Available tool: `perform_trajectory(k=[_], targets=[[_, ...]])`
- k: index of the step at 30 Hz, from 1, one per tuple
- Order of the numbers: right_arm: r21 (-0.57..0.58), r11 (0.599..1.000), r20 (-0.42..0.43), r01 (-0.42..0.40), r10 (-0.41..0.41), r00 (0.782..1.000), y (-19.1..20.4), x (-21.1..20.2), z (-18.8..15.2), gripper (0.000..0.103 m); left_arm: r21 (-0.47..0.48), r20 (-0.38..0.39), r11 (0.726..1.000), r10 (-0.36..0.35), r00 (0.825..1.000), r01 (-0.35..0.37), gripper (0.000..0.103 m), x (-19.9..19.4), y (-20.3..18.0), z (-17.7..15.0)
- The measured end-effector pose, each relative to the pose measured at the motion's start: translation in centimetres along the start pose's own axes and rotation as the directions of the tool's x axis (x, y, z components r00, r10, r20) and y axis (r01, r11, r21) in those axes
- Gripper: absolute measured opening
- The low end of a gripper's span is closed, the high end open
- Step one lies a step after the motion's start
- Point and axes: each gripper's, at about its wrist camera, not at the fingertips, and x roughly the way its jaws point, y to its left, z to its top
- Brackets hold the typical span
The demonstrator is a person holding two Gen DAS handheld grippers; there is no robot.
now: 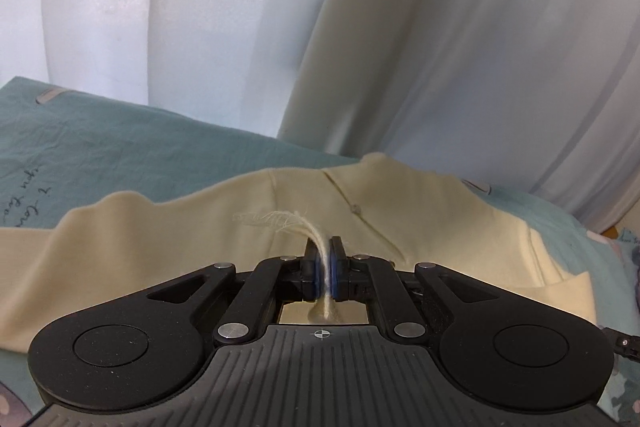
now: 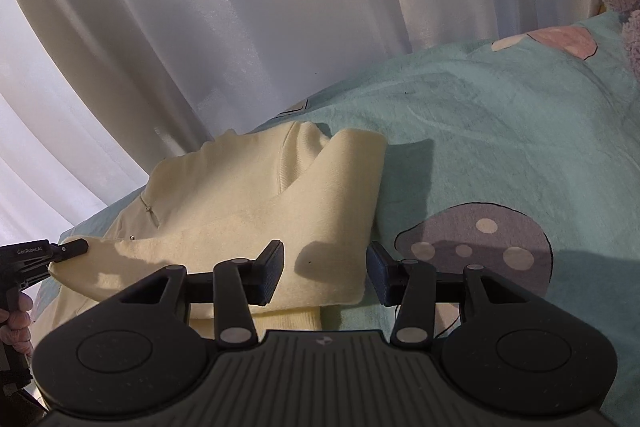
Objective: Fold small clothes
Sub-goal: 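Carry the cuff across the sweater body with the left gripper and open it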
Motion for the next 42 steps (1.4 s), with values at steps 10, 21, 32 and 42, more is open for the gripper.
perform_trajectory(k=[10, 21, 32, 42], targets=[[0.013, 1.0, -0.007, 0.013, -0.013, 1.0, -0.1, 2.3, 1.4, 0.045, -0.011, -0.047, 0.999, 0.033, 0.998, -0.033, 0.007, 1.5, 1.7, -1.0], [-0.005, 1.0, -0.031, -0.009, 0.009, 0.999, -0.7, 4.7, 1.7, 0.017, -0.019, -0.055, 0.999, 0.03, 0.998, -0.031, 0.007, 2.2, 2.0, -1.3], [-0.243, 0.939, 0.1, 0.243, -0.225, 0.969, 1.7, 5.3, 1.9, 0.008, 0.025, -0.051, 0.998, 0.062, 0.997, -0.061, 0.007, 3.6, 1.2, -1.7], [-0.336, 0.901, 0.199, 0.276, -0.219, 0.955, 4.7, 2.1, 1.1, 0.014, -0.081, -0.048, 0.995, 0.058, 0.997, -0.062, 0.035, 1.7, 4.0, -1.8]])
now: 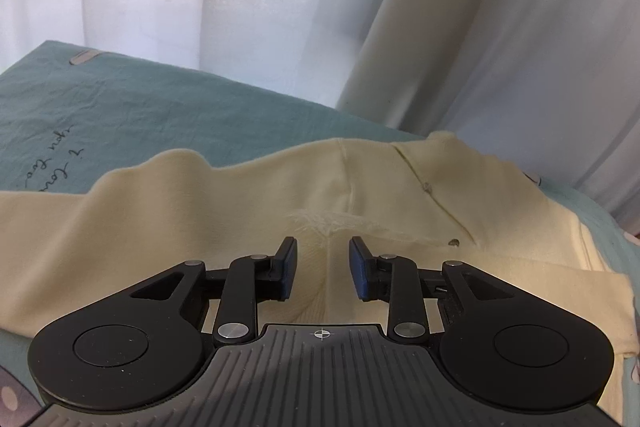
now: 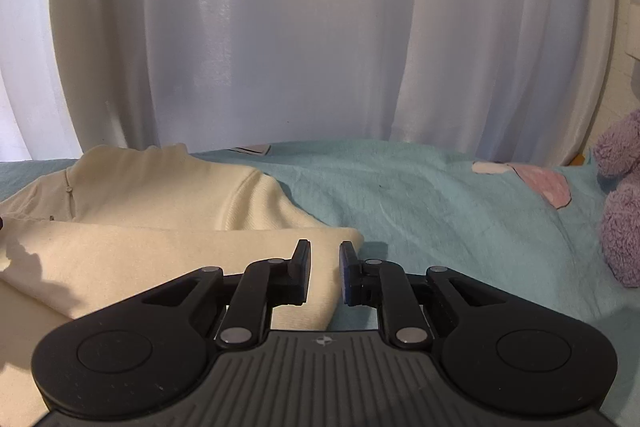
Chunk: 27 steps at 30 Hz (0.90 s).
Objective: Fold small clothes
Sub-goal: 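Carry the cuff across the sweater body with the left gripper and open it, then grasp the cuff of the other sleeve with the left gripper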
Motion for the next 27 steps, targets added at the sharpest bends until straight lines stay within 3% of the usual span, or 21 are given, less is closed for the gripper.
perform_trajectory(k=[1, 3, 6, 9, 13, 15, 16, 17, 19, 22, 25, 26, 27], targets=[[-0.02, 1.0, 0.006, -0.022, 0.022, 1.0, 0.6, -0.2, 0.0, 0.014, -0.015, -0.004, 1.0, -0.01, 1.0, 0.009, 0.038, -0.2, 0.2, -0.1], [-0.074, 0.994, -0.008, -0.08, 0.08, 0.997, 2.6, -0.2, -0.4, 0.014, -0.027, -0.027, 0.999, -0.024, 0.999, 0.023, 0.063, -0.1, 0.2, -0.3], [-0.128, 0.983, -0.051, -0.129, 0.123, 0.991, 5.0, 0.5, -1.4, 0.014, 0.015, -0.069, 1.0, -0.006, 0.998, 0.008, 0.063, 0.5, -0.2, -0.7], [-0.152, 0.981, -0.088, -0.119, 0.107, 0.99, 6.3, 1.5, -2.2, 0.017, 0.046, -0.062, 0.999, 0.011, 0.998, -0.008, 0.063, 0.3, -0.5, -0.8], [-0.174, 0.98, -0.094, -0.098, 0.083, 0.992, 6.9, 1.9, -2.5, 0.018, -0.055, -0.031, 0.998, 0.03, 0.999, -0.032, 0.065, -1.6, 1.6, -1.0], [-0.148, 0.983, -0.104, -0.109, 0.094, 0.99, 6.8, 1.5, -2.2, 0.025, -0.14, -0.011, 0.989, 0.043, 0.999, -0.044, 0.088, -3.3, 3.8, -1.2], [-0.124, 0.984, -0.097, -0.125, 0.114, 0.989, 6.7, 1.0, -2.1, 0.035, -0.175, 0.001, 0.983, 0.064, 0.998, -0.063, 0.093, -4.1, 4.9, -1.4], [-0.103, 0.985, -0.081, -0.14, 0.132, 0.988, 6.6, 0.2, -2.2, 0.045, -0.208, 0.012, 0.975, 0.088, 0.996, -0.083, 0.095, -4.9, 6.1, -1.7], [-0.073, 0.984, -0.059, -0.16, 0.156, 0.986, 6.6, -1.2, -2.4, 0.053, -0.282, 0.014, 0.952, 0.125, 0.992, -0.116, 0.095, -6.8, 9.7, -2.2], [-0.011, 0.975, -0.063, -0.22, 0.219, 0.974, 6.7, -2.9, -3.1, 0.053, -0.434, 0.023, 0.881, 0.217, 0.976, -0.186, 0.095, -9.3, 15.7, -2.9], [0.044, 0.966, -0.08, -0.253, 0.256, 0.963, 7.1, -3.9, -3.9, 0.053, -0.601, 0.031, 0.758, 0.339, 0.94, -0.254, 0.091, -11.5, 21.4, -3.8], [0.054, 0.964, -0.084, -0.259, 0.263, 0.961, 7.2, -4.1, -4.0, 0.053, -0.641, 0.036, 0.72, 0.373, 0.927, -0.265, 0.086, -12.1, 23.0, -4.1], [0.066, 0.962, -0.088, -0.265, 0.271, 0.959, 7.5, -4.1, -4.2, 0.053, -0.693, 0.023, 0.665, 0.406, 0.914, -0.278, 0.079, -12.9, 25.0, -4.5]])
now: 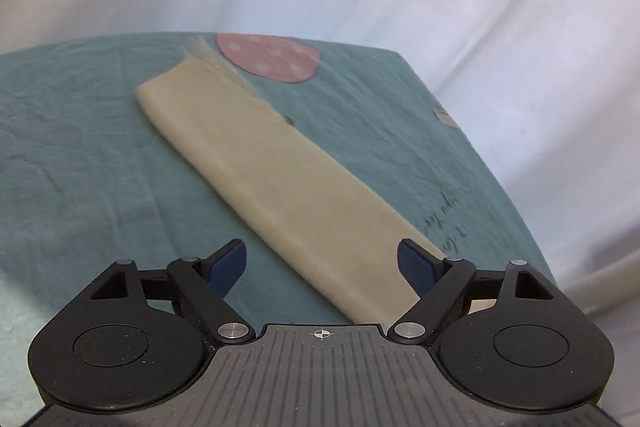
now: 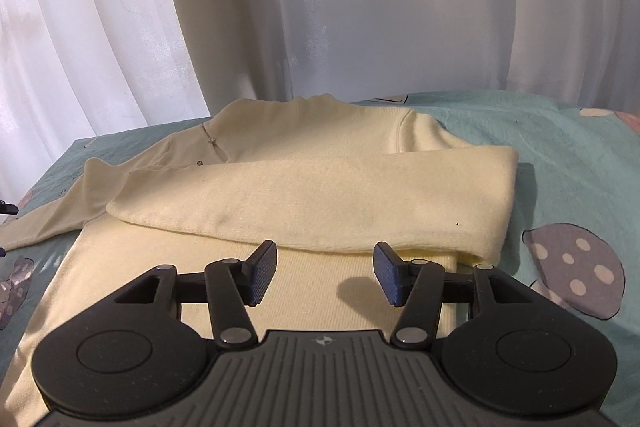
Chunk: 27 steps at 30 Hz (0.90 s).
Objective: Fold small clothes
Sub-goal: 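Grasp the cuff of the other sleeve with the left gripper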
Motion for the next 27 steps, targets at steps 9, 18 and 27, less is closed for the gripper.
perform_trajectory(k=[9, 18, 27], targets=[[0.039, 0.999, -0.008, -0.02, 0.021, 1.0, 1.6, 0.6, 0.3, 0.053, -0.309, 0.078, 0.949, -0.039, 0.996, 0.061, 0.064, 2.3, 7.0, 5.0], [0.039, 0.999, -0.022, -0.02, 0.021, 1.0, 2.6, 1.2, 0.7, 0.053, -0.429, 0.123, 0.897, -0.064, 0.99, 0.111, 0.01, 4.9, 9.9, 6.5], [0.033, 0.999, -0.007, -0.007, 0.007, 1.0, 2.9, 0.9, 1.0, 0.053, -0.255, 0.22, 0.944, -0.152, 0.964, 0.207, 0.008, 1.3, 5.7, 6.3]])
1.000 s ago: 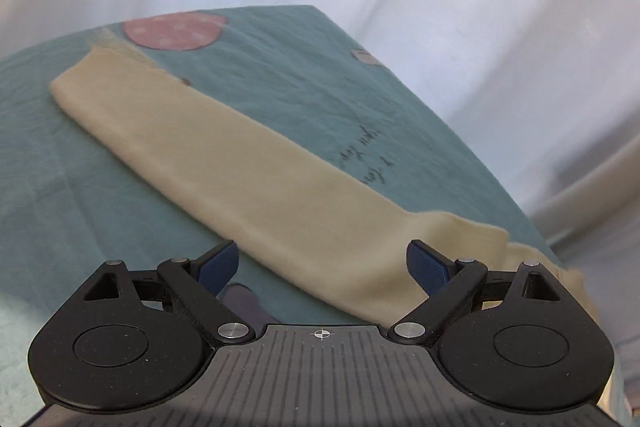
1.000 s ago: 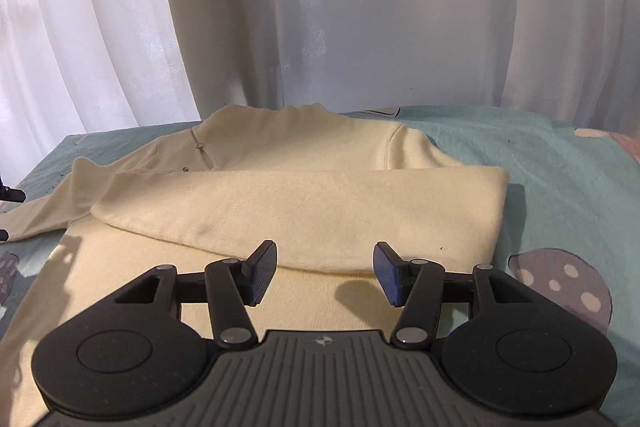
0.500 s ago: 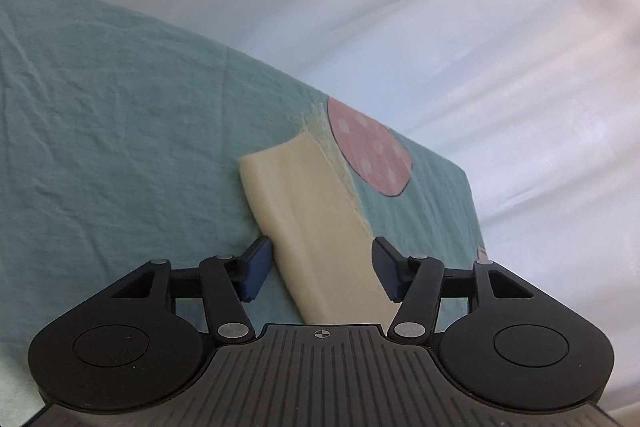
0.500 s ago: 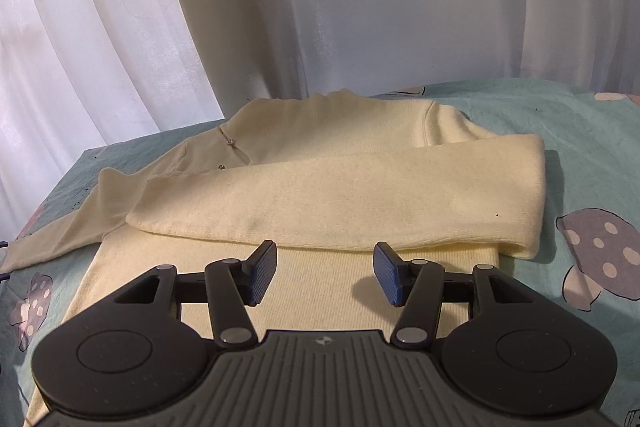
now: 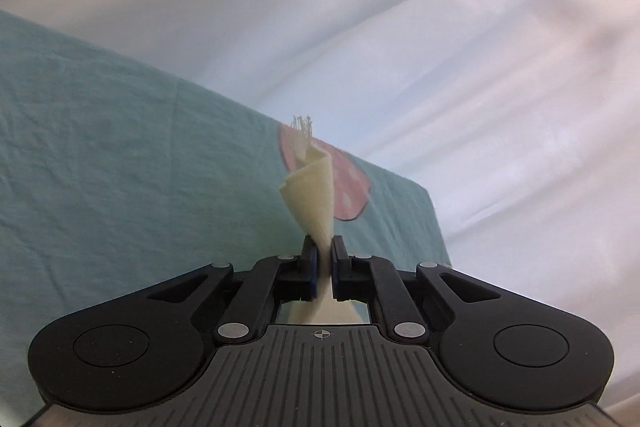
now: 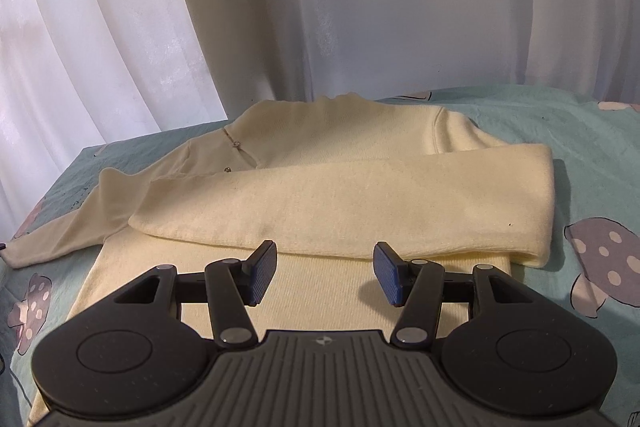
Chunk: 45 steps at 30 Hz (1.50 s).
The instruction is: Fold small clothes
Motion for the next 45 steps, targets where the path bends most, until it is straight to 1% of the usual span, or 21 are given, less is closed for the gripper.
perform_trajectory(k=[2, 4, 7, 9, 10, 11, 13, 14, 15, 16, 17, 18, 20, 26, 30, 32, 35, 39, 40, 43, 45], targets=[[0.002, 1.0, 0.007, 0.0, 0.0, 1.0, -0.1, -0.2, 0.1, 0.053, 0.101, -0.001, 0.989, -0.111, 0.994, 0.111, 0.008, -1.7, -3.9, -0.9], [0.006, 1.0, 0.013, 0.0, 0.0, 1.0, -0.1, -0.4, 0.1, 0.053, 0.202, -0.027, 0.957, -0.209, 0.978, 0.21, 0.008, -3.4, -7.6, -2.3], [0.014, 1.0, 0.025, -0.006, 0.005, 1.0, -0.2, -0.9, 0.1, 0.053, 0.373, -0.119, 0.834, -0.392, 0.912, 0.407, 0.008, -6.9, -14.2, -6.4], [0.02, 1.0, 0.035, -0.008, 0.007, 0.999, -0.3, -1.3, 0.1, 0.053, 0.461, -0.221, 0.708, -0.492, 0.842, 0.535, 0.008, -9.5, -18.3, -10.9], [0.024, 1.0, 0.04, -0.011, 0.01, 0.999, -0.3, -1.5, 0.1, 0.053, 0.486, -0.265, 0.658, -0.515, 0.815, 0.574, 0.008, -10.4, -19.7, -12.8], [0.03, 0.999, 0.043, -0.014, 0.012, 0.999, -0.5, -1.7, 0.1, 0.053, 0.506, -0.324, 0.603, -0.531, 0.783, 0.617, 0.009, -11.3, -21.0, -15.5], [0.041, 0.999, 0.051, -0.016, 0.013, 0.999, -0.8, -2.1, 0.1, 0.053, 0.533, -0.413, 0.52, -0.528, 0.742, 0.667, 0.01, -12.2, -22.6, -20.4], [0.047, 0.999, 0.052, -0.018, 0.015, 0.999, -1.0, -2.3, 0.1, 0.053, 0.55, -0.469, 0.483, -0.495, 0.731, 0.681, 0.018, -12.3, -23.1, -23.5], [0.053, 0.998, 0.051, -0.018, 0.016, 0.999, -1.2, -2.3, 0.0, 0.053, 0.57, -0.524, 0.446, -0.45, 0.724, 0.69, 0.039, -12.0, -23.4, -26.3], [0.058, 0.998, 0.049, -0.018, 0.016, 0.999, -1.5, -2.3, 0.0, 0.053, 0.582, -0.563, 0.428, -0.401, 0.722, 0.692, 0.048, -11.6, -23.3, -28.6], [0.065, 0.998, 0.044, -0.017, 0.014, 0.999, -1.7, -2.3, -0.1, 0.053, 0.599, -0.604, 0.414, -0.329, 0.726, 0.686, 0.051, -11.1, -22.8, -31.1], [0.072, 0.997, 0.037, -0.015, 0.013, 0.999, -1.9, -2.2, -0.1, 0.053, 0.611, -0.623, 0.407, -0.282, 0.73, 0.679, 0.047, -10.9, -22.4, -32.5], [0.095, 0.995, 0.018, -0.031, 0.029, 0.999, -2.4, -1.9, 0.0, 0.054, 0.646, -0.624, 0.421, -0.188, 0.758, 0.637, 0.048, -10.5, -20.8, -34.3], [0.185, 0.969, -0.048, -0.162, 0.174, 0.984, -3.1, 1.1, 1.7, 0.054, 0.646, -0.565, 0.576, -0.081, 0.821, 0.501, 0.056, -9.4, -16.7, -31.3], [0.187, 0.955, -0.09, -0.229, 0.249, 0.964, -1.5, 4.5, 3.5, 0.053, 0.68, -0.509, 0.606, -0.017, 0.861, 0.414, 0.056, -8.4, -14.7, -29.6], [0.178, 0.953, -0.123, -0.245, 0.269, 0.955, -0.8, 6.3, 4.0, 0.053, 0.672, -0.501, 0.626, -0.008, 0.865, 0.395, 0.056, -8.0, -14.1, -29.1], [0.159, 0.963, -0.187, -0.216, 0.245, 0.951, 0.2, 9.0, 4.4, 0.05, 0.672, -0.488, 0.633, -0.011, 0.873, 0.384, 0.056, -7.8, -13.6, -28.8], [0.151, 0.956, -0.202, -0.252, 0.279, 0.939, 1.5, 10.3, 4.9, 0.039, 0.691, -0.469, 0.613, -0.023, 0.883, 0.383, 0.057, -7.8, -13.6, -29.2], [0.145, 0.957, -0.205, -0.253, 0.279, 0.938, 1.7, 10.6, 5.0, 0.034, 0.695, -0.465, 0.608, -0.025, 0.885, 0.382, 0.057, -7.8, -13.7, -29.2], [0.126, 0.961, -0.205, -0.245, 0.266, 0.942, 2.1, 11.1, 5.1, 0.007, 0.698, -0.46, 0.607, -0.026, 0.888, 0.38, 0.057, -7.9, -13.7, -29.2], [0.117, 0.962, -0.17, -0.248, 0.265, 0.949, 2.1, 10.5, 5.2, 0.006, 0.696, -0.461, 0.609, -0.025, 0.887, 0.379, 0.057, -7.8, -13.8, -29.0]])
